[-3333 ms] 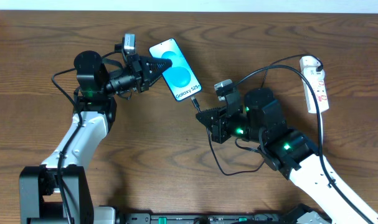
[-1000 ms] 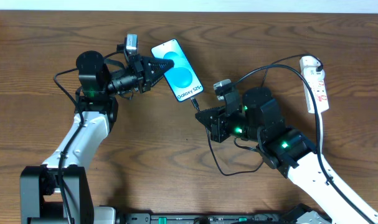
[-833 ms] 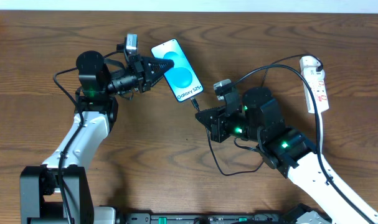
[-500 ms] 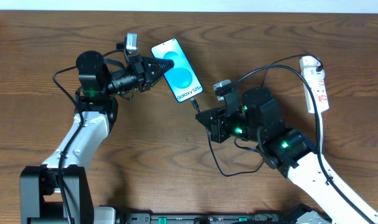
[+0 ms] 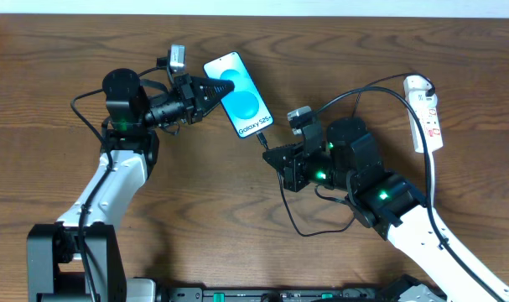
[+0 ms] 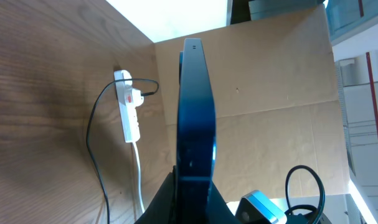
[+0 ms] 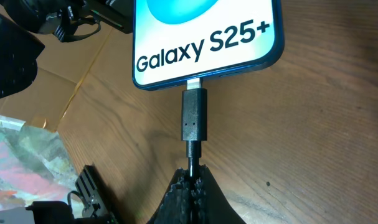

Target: Plug charger to phone and switch on socket

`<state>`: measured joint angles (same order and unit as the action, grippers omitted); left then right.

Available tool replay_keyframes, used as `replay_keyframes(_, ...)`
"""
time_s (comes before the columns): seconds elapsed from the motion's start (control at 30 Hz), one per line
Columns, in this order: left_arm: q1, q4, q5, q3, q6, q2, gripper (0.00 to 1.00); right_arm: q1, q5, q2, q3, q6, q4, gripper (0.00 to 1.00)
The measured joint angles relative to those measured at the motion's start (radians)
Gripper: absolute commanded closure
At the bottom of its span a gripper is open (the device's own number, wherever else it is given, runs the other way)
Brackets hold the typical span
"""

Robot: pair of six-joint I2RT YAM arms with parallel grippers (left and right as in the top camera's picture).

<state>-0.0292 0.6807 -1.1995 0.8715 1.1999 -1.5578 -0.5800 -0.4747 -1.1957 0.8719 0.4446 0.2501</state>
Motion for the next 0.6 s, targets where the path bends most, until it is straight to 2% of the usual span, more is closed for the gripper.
replay_keyframes(0.53, -0.018, 0.004, 0.015, 0.000, 0.000, 0.000, 0.93, 0.000, 0.045, -0.014, -0.003, -0.005, -0.052, 0.99)
replay_keyframes(0.6, -0.023, 0.004, 0.015, 0.000, -0.004, 0.000, 0.93, 0.000, 0.045, -0.028, -0.003, -0.005, -0.053, 0.95)
